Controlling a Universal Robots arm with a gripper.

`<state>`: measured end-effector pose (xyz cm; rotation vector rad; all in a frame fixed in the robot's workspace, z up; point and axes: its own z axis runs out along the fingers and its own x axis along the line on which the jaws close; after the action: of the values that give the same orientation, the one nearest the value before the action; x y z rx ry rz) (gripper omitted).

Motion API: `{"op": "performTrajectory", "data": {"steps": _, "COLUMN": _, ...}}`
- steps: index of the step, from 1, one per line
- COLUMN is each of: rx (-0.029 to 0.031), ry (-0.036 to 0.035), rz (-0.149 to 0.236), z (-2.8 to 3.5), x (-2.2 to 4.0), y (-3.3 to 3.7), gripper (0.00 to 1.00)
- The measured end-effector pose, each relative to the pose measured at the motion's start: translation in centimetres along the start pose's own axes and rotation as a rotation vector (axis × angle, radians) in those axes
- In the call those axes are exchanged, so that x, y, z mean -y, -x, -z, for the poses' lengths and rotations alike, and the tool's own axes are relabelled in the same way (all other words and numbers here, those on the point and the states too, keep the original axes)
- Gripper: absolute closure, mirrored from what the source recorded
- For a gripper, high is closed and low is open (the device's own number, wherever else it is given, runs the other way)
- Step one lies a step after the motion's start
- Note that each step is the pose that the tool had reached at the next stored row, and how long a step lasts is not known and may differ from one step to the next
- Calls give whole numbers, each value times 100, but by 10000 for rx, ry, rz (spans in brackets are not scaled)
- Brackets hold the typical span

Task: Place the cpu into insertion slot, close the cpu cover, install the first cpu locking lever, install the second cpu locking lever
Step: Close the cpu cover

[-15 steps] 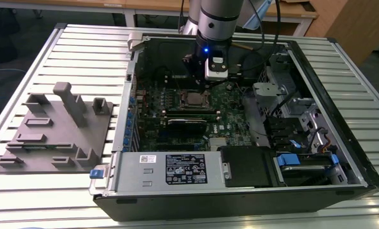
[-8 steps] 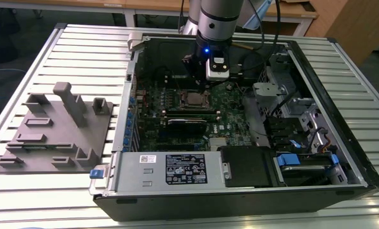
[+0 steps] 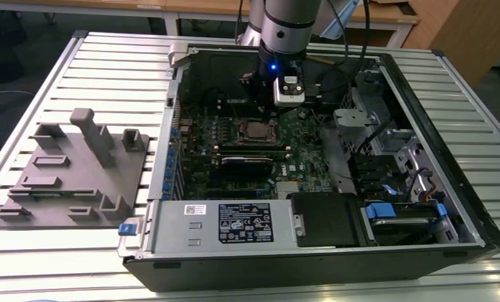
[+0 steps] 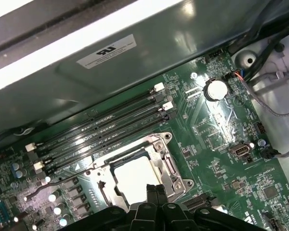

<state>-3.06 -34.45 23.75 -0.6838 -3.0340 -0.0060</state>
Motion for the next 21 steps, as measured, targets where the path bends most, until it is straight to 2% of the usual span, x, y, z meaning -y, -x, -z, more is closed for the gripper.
{"op": "performTrajectory", "data": {"steps": 21, "rx": 6, "ry": -37, "rz": 1003, "z": -4, "x": 0, "y": -1, "gripper": 89}}
